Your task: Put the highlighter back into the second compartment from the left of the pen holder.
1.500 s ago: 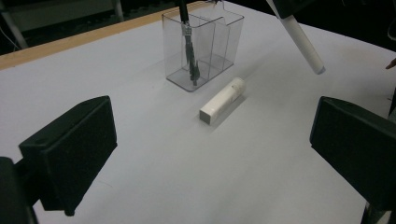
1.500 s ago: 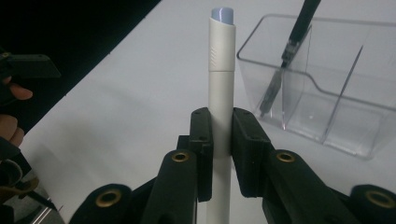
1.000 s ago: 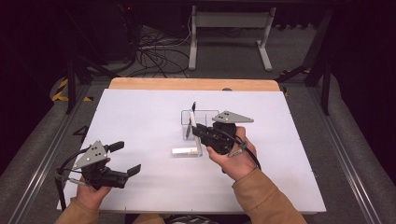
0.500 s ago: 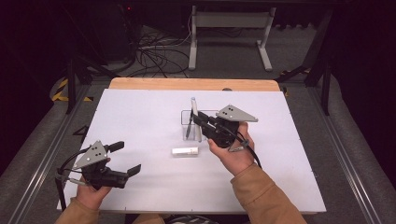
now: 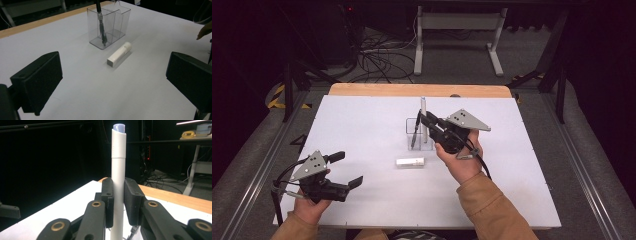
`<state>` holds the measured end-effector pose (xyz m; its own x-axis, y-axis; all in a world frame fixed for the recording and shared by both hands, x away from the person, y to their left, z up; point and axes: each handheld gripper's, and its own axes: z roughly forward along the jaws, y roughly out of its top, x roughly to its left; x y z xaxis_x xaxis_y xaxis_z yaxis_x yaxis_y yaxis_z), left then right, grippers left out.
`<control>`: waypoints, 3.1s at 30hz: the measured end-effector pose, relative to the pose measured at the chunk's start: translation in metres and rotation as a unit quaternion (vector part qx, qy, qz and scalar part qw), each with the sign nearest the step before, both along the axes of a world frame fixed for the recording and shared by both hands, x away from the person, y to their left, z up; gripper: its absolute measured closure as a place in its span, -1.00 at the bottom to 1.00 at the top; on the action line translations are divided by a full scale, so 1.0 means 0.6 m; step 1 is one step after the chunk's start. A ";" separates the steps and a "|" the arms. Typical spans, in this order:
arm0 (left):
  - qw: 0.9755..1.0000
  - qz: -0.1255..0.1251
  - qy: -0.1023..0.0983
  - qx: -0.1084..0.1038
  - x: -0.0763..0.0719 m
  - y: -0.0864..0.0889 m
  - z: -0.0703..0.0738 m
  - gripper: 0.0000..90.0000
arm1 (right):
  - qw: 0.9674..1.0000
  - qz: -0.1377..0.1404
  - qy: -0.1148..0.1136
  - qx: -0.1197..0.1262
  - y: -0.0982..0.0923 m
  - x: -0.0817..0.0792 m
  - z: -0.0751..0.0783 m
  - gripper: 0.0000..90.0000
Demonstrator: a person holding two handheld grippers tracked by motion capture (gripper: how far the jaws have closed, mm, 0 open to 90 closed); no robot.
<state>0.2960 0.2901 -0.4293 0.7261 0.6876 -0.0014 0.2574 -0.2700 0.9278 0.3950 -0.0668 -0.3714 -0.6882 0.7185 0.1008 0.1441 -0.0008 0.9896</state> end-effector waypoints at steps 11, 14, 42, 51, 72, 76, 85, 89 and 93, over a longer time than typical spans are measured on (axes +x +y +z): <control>1.000 0.000 0.001 -0.001 0.000 0.001 -0.001 -0.97 | 0.999 -0.011 -0.032 0.009 0.011 0.029 -0.009 0.76; 1.000 0.000 0.002 -0.001 0.001 0.001 -0.001 -0.97 | 0.999 -0.014 -0.043 -0.006 0.013 0.040 -0.013 0.76; 1.000 -0.003 0.003 -0.002 0.002 0.002 -0.002 -0.97 | 0.999 -0.035 -0.031 -0.006 0.011 0.090 -0.070 0.76; 1.000 -0.003 0.004 -0.004 0.001 0.001 -0.002 -0.97 | 0.999 -0.039 -0.007 -0.020 0.008 0.095 -0.083 0.76; 1.000 -0.006 0.002 0.000 0.003 -0.003 -0.001 -0.98 | 0.997 -0.046 -0.054 -0.041 -0.021 0.060 -0.046 -0.30; 1.000 -0.007 0.005 -0.004 0.003 -0.004 -0.001 -0.98 | 0.996 -0.043 -0.060 -0.043 -0.029 0.054 -0.040 -0.34; 1.000 -0.012 0.007 -0.010 0.004 -0.005 0.001 -0.99 | 0.996 -0.028 -0.067 -0.044 -0.037 0.044 -0.032 -0.42; 1.000 -0.012 0.007 -0.016 0.004 -0.004 0.003 -0.98 | 0.996 -0.019 -0.072 -0.043 -0.044 0.038 -0.028 -0.43; 1.000 -0.016 0.005 -0.018 0.004 -0.005 0.003 -0.98 | 0.996 -0.013 -0.076 -0.049 -0.056 0.029 -0.023 -0.45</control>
